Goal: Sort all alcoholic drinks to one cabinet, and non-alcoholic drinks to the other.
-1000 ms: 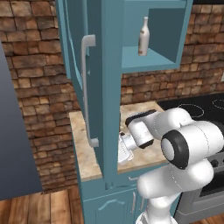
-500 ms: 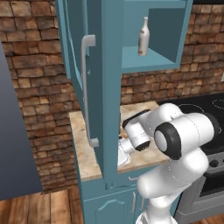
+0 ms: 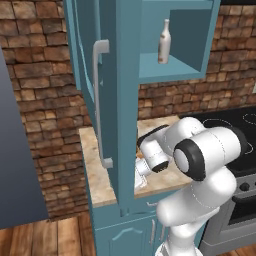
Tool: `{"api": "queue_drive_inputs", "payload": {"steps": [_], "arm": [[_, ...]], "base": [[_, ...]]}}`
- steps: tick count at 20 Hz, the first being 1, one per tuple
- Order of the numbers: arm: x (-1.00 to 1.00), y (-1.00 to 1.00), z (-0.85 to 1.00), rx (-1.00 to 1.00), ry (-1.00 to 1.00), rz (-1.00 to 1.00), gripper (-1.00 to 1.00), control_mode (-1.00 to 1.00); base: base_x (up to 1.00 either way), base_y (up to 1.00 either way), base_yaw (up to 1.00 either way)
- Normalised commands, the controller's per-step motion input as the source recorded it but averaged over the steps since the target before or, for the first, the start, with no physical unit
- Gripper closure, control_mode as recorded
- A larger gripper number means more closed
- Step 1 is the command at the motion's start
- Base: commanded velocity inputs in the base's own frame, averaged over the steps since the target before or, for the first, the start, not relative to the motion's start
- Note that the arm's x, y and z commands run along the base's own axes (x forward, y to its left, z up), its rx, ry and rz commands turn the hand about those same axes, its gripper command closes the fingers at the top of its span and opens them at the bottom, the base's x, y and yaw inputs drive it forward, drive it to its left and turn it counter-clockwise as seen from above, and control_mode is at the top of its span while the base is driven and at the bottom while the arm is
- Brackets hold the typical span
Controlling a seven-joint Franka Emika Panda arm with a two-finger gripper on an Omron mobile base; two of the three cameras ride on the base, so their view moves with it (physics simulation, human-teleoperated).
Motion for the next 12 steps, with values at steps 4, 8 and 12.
{"api": "queue_drive_inputs", "payload": {"steps": [4,8,12], "arm": [[0.06,0.1,0.0,0.0,0.01,0.0,-1.0,-1.0],[0.0,0.05,0.02,0.0,0.03,0.0,1.0,-1.0],[0.0,0.0,0.34,0.01,0.08,-0.03,1.0,-1.0]], "base": [[0.0,0.0,0.0],[0.0,0.0,0.0],[0.0,0.0,0.0]]}}
